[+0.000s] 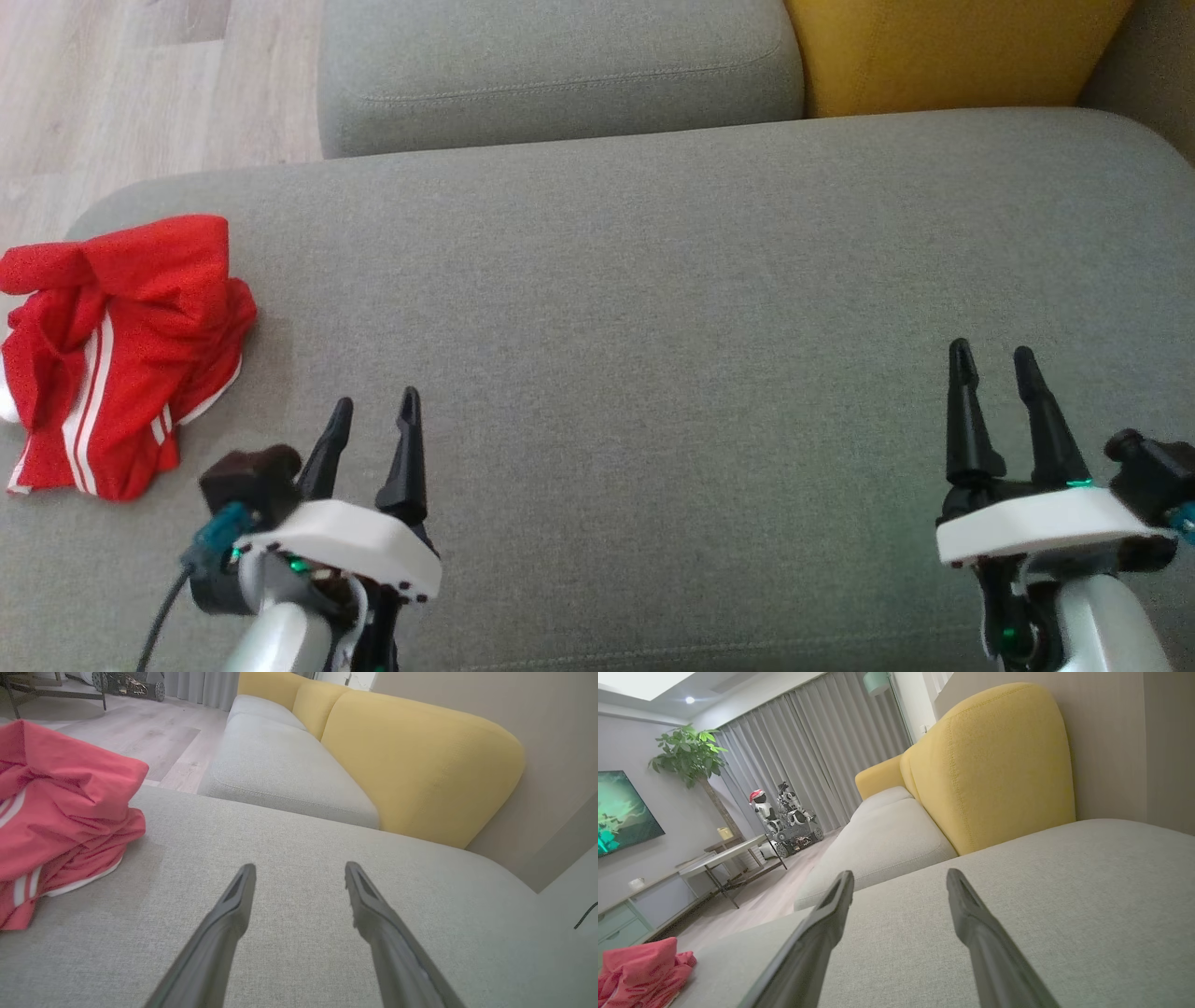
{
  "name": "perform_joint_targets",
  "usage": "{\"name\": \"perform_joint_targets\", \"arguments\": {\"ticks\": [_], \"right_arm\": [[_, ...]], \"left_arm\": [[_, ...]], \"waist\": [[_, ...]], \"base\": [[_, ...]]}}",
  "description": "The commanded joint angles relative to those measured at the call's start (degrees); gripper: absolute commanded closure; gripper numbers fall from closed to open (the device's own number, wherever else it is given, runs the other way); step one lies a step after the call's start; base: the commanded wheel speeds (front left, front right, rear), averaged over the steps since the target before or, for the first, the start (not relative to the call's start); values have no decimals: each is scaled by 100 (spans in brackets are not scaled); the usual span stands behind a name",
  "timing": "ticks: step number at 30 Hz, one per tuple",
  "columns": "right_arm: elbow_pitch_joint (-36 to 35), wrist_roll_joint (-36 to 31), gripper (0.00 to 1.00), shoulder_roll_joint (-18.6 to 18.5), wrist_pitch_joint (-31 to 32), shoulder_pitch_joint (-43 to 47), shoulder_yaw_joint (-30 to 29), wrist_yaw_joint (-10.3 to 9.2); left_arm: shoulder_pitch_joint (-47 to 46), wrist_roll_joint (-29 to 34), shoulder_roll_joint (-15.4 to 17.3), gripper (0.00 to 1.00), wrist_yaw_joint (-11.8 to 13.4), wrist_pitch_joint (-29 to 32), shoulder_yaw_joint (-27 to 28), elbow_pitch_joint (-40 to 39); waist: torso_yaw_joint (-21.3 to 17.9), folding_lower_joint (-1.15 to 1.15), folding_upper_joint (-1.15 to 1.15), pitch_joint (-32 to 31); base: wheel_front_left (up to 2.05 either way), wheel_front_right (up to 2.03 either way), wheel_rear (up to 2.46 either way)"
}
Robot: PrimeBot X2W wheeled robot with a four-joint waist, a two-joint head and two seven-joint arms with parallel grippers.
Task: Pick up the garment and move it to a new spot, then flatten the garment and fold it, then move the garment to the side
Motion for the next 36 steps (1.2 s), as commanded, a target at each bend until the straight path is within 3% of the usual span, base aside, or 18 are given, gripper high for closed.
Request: {"name": "perform_joint_targets", "arguments": {"ticks": [1, 23, 30, 36], "right_arm": [[-224, -269, 0, -40, -100, -251, 123, -3], [-310, -2018, 0, -48, -471, -317, 357, -4], [-240, -2063, 0, -50, -571, -303, 481, -4], [-110, -1717, 0, -53, -587, -290, 643, -4]], "left_arm": [[-370, 232, 163, 0, 132, -91, -15, -225], [-706, 1536, 708, 0, 1214, -460, -1221, -250], [-662, 1574, 663, 0, 1326, -560, -1297, -264], [-474, 1536, 472, 0, 1216, -661, -973, -375]], "waist": [[-2, 0, 0, -4], [-38, 0, 0, -62], [-43, 0, 0, -78], [-47, 0, 0, -102]], "base": [[0, 0, 0], [0, 0, 0], [0, 0, 0], [0, 0, 0]]}}
